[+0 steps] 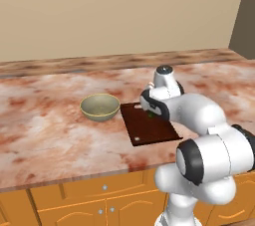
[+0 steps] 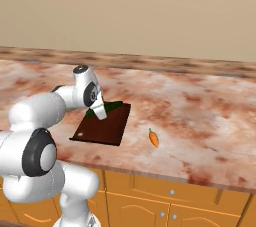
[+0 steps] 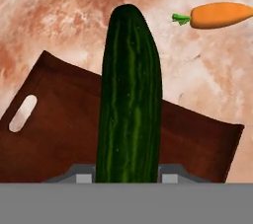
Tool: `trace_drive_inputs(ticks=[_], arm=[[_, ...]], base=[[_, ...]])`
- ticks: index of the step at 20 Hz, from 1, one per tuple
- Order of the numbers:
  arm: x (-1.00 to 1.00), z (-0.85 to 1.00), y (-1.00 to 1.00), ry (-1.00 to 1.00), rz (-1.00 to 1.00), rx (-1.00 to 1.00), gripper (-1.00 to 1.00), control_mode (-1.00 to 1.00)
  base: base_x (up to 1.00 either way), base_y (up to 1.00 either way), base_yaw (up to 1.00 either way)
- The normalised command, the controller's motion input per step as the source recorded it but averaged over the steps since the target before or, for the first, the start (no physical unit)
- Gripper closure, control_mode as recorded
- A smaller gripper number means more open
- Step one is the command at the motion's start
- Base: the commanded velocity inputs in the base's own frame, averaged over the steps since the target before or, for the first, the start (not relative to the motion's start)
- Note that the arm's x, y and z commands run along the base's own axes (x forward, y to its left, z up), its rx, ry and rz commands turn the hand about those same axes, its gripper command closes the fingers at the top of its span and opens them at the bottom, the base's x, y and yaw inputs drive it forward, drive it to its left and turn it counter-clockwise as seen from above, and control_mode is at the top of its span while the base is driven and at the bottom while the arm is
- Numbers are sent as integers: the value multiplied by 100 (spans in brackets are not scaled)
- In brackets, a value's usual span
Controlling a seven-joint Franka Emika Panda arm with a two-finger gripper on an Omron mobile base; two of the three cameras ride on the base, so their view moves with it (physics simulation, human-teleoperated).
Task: Place the two vegetables and bowl onto the tray for setting up a vegetable dip station.
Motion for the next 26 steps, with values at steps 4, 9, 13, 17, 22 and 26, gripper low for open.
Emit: trace_drive_inputs(ticks=[4, 9, 13, 17, 22, 26], arm=[[50, 0, 0, 0, -11, 8, 100, -100], [32, 0, 0, 0, -5, 17, 100, -100], [31, 0, 0, 0, -1, 16, 100, -100], [32, -1, 3, 0, -5, 9, 100, -100], [25, -9, 13, 0, -5, 1, 100, -100], [22, -21, 12, 0, -2, 0, 100, -100]], base=[[0, 0, 0], [0, 0, 0], [0, 0, 0], [0, 0, 0], [0, 0, 0], [0, 0, 0]])
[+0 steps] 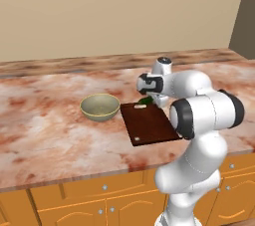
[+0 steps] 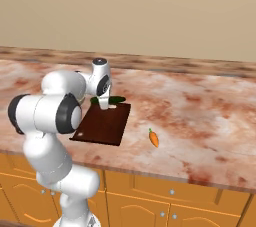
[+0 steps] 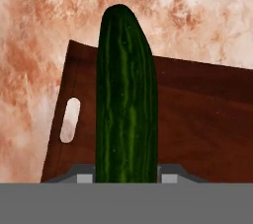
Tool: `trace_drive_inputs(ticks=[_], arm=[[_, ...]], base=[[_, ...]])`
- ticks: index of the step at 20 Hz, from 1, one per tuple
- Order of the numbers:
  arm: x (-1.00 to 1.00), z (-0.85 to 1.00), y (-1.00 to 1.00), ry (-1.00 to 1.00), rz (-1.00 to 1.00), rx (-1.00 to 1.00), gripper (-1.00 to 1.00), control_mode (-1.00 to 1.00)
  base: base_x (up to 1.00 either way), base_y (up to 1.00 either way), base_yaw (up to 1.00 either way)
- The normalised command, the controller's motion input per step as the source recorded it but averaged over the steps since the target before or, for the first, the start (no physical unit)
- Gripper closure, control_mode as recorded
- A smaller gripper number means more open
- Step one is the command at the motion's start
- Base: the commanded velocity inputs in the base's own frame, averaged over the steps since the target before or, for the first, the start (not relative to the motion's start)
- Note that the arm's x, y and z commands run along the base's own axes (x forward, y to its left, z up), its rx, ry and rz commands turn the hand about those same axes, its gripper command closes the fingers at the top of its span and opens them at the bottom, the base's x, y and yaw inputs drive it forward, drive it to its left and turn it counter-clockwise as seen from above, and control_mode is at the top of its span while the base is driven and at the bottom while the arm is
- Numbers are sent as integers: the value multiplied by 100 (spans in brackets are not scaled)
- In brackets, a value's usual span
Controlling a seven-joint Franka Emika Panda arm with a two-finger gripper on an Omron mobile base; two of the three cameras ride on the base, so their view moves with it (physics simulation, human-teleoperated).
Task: Place the two vegetables and bowl onto the tray for setting up a vegetable dip station.
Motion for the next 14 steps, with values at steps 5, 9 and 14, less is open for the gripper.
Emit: trace_drive_inputs(ticks=[5, 9, 14], arm=[[19, -27, 2, 0, 0, 0, 100, -100], [21, -29, 0, 0, 0, 0, 100, -100], [14, -24, 0, 0, 0, 0, 100, -100]], base=[[0, 0, 0], [0, 0, 0], [0, 0, 0]])
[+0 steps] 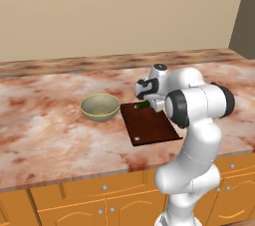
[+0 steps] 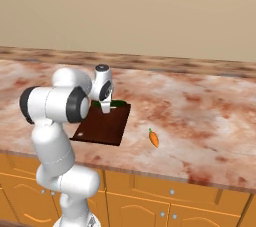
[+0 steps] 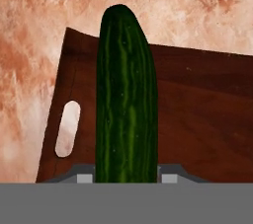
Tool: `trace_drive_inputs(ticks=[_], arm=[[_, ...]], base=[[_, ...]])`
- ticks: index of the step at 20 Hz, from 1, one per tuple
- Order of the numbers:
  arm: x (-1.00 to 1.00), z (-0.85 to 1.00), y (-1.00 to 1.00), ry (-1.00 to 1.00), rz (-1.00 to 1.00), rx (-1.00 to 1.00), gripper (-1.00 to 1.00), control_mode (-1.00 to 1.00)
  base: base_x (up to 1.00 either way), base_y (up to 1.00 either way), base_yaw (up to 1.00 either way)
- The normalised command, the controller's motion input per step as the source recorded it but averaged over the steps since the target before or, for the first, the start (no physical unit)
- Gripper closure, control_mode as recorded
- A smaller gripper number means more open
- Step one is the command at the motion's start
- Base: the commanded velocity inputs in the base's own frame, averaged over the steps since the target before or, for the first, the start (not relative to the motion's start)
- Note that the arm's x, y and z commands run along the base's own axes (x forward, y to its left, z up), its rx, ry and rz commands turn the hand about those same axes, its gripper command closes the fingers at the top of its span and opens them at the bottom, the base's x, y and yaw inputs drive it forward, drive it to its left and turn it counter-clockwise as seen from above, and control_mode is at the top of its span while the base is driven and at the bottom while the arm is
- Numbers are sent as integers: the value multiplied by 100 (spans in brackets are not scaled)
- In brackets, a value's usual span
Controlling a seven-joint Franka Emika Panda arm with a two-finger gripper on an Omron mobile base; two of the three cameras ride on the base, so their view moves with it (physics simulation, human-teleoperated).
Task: Place the two vegetables and bowl onto the tray for setting up a vegetable dip station.
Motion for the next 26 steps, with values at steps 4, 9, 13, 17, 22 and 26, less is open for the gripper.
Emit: trace_drive_inputs(ticks=[4, 9, 13, 17, 22, 26], arm=[[14, -15, 0, 0, 0, 0, 100, -100], [10, -7, 0, 0, 0, 0, 100, -100], [11, -4, 0, 0, 0, 0, 100, -100], [6, -4, 0, 0, 0, 0, -100, -100], [5, -2, 0, 0, 0, 0, -100, -100], [15, -5, 0, 0, 0, 0, -100, -100]], base=[[0, 0, 0], [0, 0, 0], [0, 0, 0], [0, 0, 0], [0, 0, 0], [0, 0, 0]])
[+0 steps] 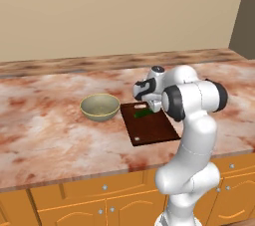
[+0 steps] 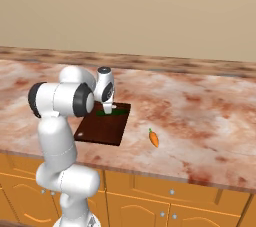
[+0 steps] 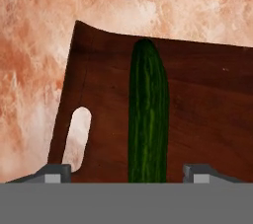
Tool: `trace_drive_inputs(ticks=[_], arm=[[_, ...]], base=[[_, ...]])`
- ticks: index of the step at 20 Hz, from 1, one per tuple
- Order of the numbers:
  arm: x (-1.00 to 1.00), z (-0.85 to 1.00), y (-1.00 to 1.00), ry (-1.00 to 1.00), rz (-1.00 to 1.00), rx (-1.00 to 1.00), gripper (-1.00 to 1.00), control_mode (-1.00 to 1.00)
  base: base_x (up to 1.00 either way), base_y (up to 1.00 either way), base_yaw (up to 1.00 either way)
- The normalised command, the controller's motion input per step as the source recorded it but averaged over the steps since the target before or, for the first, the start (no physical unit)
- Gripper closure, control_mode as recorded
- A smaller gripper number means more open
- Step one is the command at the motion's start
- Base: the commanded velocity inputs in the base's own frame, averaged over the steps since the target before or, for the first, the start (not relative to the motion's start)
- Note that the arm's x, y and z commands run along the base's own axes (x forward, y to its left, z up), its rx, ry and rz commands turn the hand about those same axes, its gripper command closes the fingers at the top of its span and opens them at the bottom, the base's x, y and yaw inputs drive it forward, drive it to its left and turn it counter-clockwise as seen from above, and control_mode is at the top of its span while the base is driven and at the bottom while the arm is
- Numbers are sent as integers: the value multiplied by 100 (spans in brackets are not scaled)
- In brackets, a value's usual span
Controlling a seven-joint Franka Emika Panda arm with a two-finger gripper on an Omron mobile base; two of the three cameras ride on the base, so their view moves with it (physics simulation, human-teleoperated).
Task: Place the two vegetables and bowl onto the tray for setting up a vegetable dip station.
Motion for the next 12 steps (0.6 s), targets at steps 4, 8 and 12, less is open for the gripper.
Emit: trace_drive_inputs(ticks=[4, 8, 12], arm=[[14, -4, 0, 0, 0, 0, -100, -100], [0, 0, -12, 0, 0, 0, -100, -100], [-9, 9, -42, 0, 0, 0, -100, -100]], base=[[0, 0, 0], [0, 0, 0], [0, 0, 0]])
